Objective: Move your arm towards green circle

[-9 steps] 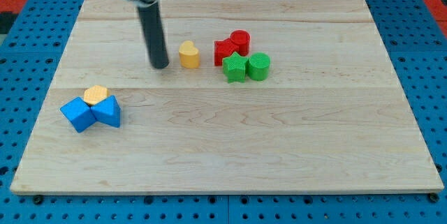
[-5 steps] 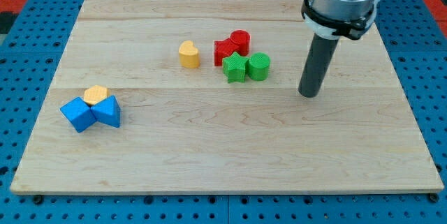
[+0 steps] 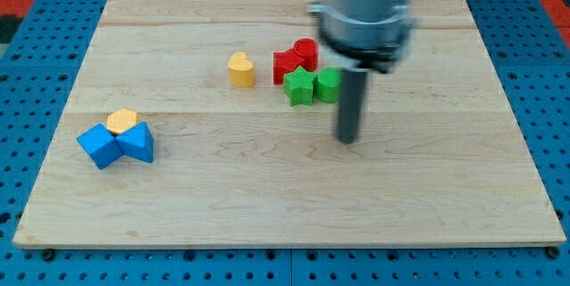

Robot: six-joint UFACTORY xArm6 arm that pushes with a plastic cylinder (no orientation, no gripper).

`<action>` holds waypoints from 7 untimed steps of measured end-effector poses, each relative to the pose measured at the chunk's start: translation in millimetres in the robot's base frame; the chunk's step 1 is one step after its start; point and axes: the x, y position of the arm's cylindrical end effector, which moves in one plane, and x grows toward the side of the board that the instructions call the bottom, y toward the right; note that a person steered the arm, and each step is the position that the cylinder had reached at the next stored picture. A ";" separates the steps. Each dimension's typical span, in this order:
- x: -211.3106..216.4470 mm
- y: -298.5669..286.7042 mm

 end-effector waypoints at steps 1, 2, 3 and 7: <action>-14.6 92.6; -19.6 86.4; -51.9 61.0; -76.7 -89.8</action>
